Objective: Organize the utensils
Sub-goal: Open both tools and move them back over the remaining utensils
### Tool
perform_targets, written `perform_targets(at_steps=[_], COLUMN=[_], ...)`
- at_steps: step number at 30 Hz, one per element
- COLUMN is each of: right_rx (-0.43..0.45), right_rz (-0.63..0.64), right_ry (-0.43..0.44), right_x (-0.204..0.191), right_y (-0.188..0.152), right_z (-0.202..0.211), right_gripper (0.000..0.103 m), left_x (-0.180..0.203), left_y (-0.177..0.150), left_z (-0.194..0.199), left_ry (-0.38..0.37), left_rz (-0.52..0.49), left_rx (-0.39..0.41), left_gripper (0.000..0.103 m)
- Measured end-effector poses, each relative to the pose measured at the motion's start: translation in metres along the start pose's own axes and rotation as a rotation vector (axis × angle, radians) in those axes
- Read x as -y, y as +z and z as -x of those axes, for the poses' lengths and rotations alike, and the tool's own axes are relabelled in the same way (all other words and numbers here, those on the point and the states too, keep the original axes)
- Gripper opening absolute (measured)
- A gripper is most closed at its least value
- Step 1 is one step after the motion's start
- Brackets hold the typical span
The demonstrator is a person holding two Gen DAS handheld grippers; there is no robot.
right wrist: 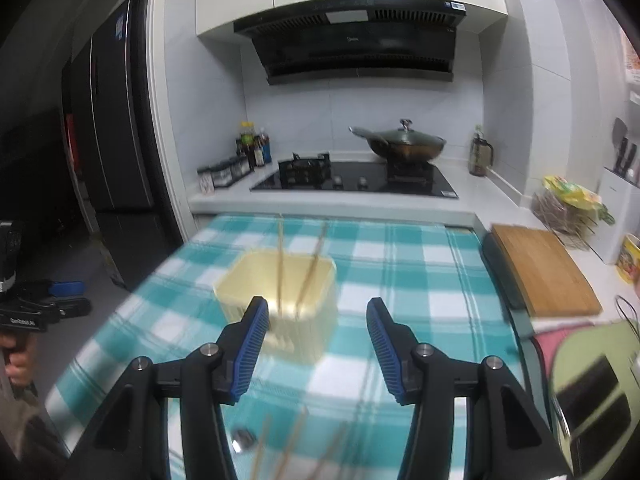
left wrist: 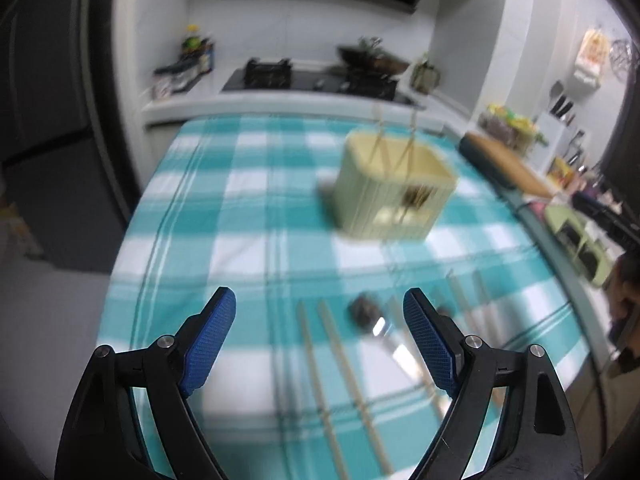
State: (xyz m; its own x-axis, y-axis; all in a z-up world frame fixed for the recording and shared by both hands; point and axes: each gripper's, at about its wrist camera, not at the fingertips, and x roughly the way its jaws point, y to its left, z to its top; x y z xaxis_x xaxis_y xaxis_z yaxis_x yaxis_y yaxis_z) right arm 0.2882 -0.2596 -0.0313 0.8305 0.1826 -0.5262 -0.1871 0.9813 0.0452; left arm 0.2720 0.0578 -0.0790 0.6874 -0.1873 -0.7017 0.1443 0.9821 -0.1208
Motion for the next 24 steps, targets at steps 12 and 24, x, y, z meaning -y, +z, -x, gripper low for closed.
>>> perform_targets(at_steps=[12, 24], right_rx=[-0.089, -0.088], right_rz=[-0.028, -0.043], right_ry=[-0.176, -0.148], right_x=[0.002, 0.003], right_y=[-0.179, -0.184], right_z=[0.029, -0.004], right_gripper=[0.052, 0.052], left_x=[-0.048, -0.066], left_y=[-0.118, -0.122], left_z=[-0.034, -0.067], left_ry=[0.142, 0.131], left_rz=[0.175, 0.193], left_rx=[-0.026, -0.053], left_gripper=[0.087, 0.093])
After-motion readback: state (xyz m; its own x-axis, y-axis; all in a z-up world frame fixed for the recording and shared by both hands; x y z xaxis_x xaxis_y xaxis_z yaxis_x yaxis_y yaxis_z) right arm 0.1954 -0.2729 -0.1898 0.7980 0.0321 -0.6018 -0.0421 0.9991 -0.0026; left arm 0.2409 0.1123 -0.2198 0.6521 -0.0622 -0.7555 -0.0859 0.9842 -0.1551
